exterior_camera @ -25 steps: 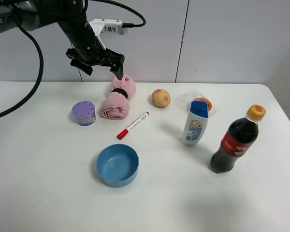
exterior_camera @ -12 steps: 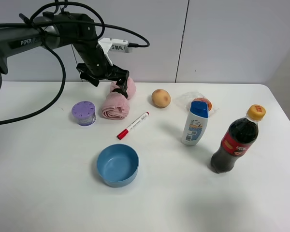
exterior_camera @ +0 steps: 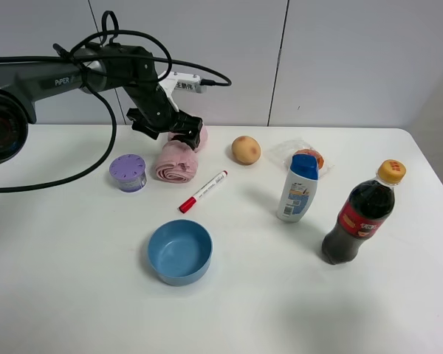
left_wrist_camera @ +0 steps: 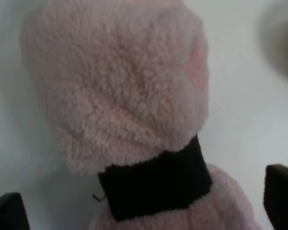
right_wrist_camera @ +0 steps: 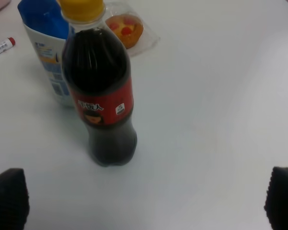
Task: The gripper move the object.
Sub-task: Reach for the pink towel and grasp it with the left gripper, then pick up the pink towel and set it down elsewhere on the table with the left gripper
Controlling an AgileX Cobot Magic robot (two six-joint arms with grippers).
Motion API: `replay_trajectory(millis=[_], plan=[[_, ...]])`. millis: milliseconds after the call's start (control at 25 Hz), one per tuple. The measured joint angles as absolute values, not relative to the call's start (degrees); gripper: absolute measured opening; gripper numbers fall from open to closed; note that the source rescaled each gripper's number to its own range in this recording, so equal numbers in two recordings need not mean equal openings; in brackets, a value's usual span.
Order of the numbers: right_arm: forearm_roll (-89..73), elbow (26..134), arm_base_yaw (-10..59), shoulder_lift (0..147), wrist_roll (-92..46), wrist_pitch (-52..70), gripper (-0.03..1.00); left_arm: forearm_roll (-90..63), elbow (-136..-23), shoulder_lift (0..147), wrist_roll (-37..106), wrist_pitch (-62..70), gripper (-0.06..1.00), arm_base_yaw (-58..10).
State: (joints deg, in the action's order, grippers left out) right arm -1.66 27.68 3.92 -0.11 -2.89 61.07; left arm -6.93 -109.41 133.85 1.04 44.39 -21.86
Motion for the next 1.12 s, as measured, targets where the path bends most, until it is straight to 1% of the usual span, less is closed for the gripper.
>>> replay_trajectory(millis=[280,600,640,680,760,840,880,920,1120], plan=[[-1.66,27.68,3.92,-0.11,-2.89,61.07,1.00,-6.93,-109.41,137.27,1.10,39.97,1.00,-21.86],[-1.66,27.68,3.92,-0.11,-2.89,61.07,1.00,-6.93,-109.41,139.11,1.10,38.23,0.99,-21.86],[-1.66,27.68,3.92,-0.11,-2.89,61.07,1.00,-6.93,-109.41,139.11,1.10,37.79,0.95,-21.86],[-1.66,27.68,3.92,-0.11,-2.89,61.07,1.00,-6.93,-109.41,139.11,1.10,37.48,0.86,-21.86],[-1.66,27.68,3.92,-0.11,-2.89,61.07,1.00,-6.93,-109.41,139.11,1.10,37.53,0.58,-21.86],[-1.66,27.68,3.92,-0.11,-2.89,61.07,1.00,-6.97,-109.41,139.11,1.10,37.78,0.20,-21.86],[-1.66,27.68,3.92,-0.11,-2.89,61.07,1.00,-6.97,-109.41,139.11,1.10,37.85,0.04,-21.86],[-1.66,27.68,3.92,-0.11,-2.89,61.07,1.00,-6.97,-109.41,139.11,1.10,37.85,0.00,-21.86],[-1.66,27.68,3.92,-0.11,-2.89,61.07,1.00,-7.04,-109.41,139.11,1.10,38.35,0.00,-21.86]])
